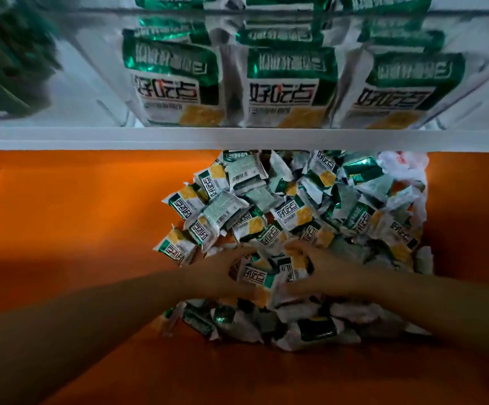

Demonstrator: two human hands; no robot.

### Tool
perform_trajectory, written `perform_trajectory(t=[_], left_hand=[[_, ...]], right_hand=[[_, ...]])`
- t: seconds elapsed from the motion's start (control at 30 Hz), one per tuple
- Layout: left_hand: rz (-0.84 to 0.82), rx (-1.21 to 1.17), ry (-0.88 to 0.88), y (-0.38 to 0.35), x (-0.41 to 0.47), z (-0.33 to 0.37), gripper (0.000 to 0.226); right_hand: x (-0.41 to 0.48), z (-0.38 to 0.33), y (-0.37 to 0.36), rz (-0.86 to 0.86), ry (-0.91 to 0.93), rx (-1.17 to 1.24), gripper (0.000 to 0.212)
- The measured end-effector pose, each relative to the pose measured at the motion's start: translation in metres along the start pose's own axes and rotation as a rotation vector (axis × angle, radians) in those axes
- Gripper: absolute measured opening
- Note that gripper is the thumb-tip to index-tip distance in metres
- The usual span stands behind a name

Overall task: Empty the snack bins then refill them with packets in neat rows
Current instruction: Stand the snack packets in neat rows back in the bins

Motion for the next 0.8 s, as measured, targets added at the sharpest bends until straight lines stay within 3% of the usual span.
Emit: perform_trajectory(t=[0.1, 0.23, 0.43, 0.57, 0.67, 0.8], left_hand=[[-0.046, -0.175, 0.056, -0.006, -0.002, 0.000, 0.080], [0.030, -0.116, 0.027, -0.009, -0.001, 0.006, 0.082], [-0.119, -0.368, 0.158, -0.007, 0.001, 0.017, 0.090], [-0.168, -0.431, 0.149, -0.006, 0.005, 0.018, 0.091], [-0.184, -0.481, 0.123, -0.003, 0.001, 0.017, 0.087], [-0.088, -0.390, 0.044, 0.003, -0.004, 0.020, 0.081]], right_hand=[[0.002, -0.001, -0.003, -0.013, -0.028, 0.073, 0.083], [0.001, -0.002, -0.003, -0.054, -0.102, 0.210, 0.071], [-0.002, -0.008, -0.001, -0.084, -0.149, 0.429, 0.064], [-0.003, -0.010, -0.002, -0.095, -0.132, 0.377, 0.057], [-0.002, -0.015, -0.001, -0.034, 0.005, 0.218, 0.057], [-0.007, -0.026, 0.009, 0.059, 0.122, 0.108, 0.057]])
Point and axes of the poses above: each hand's wrist, its own x-axis towards the middle knuckle, its own y-axis out of the back of the hand, z = x × y, the point moved 4 cm from there along x, towards the middle knuckle, and after that the axes turned 4 degrees about y, right-handed, at the moved point
